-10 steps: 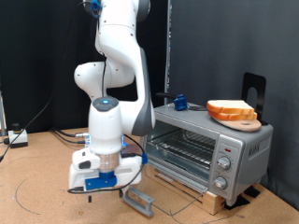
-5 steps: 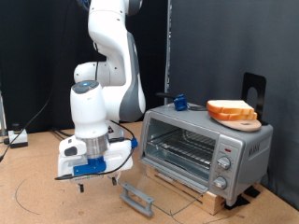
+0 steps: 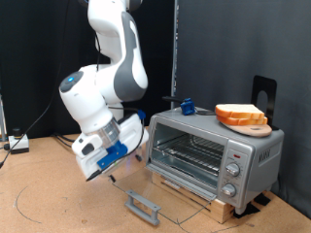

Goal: Make a piece of toast with the oven

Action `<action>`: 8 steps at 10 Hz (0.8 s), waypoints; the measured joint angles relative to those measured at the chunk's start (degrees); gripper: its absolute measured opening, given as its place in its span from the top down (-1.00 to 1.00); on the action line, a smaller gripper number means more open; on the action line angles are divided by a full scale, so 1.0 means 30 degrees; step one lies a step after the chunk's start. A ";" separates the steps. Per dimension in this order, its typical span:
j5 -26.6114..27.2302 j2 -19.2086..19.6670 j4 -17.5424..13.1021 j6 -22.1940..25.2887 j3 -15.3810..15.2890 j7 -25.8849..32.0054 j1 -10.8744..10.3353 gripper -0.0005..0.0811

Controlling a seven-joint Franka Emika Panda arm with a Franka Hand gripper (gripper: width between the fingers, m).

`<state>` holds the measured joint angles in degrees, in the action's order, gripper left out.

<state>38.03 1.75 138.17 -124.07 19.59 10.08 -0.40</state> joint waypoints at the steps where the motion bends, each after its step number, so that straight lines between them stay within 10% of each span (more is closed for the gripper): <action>1: 0.0239 -0.0604 -0.0060 0.0972 0.0071 0.0452 0.0063 -0.99; 8: -0.1228 -0.4353 0.0222 0.3740 -0.0165 -0.1369 0.0082 -0.99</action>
<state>34.35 -11.31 138.84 -112.85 19.09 5.97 -0.15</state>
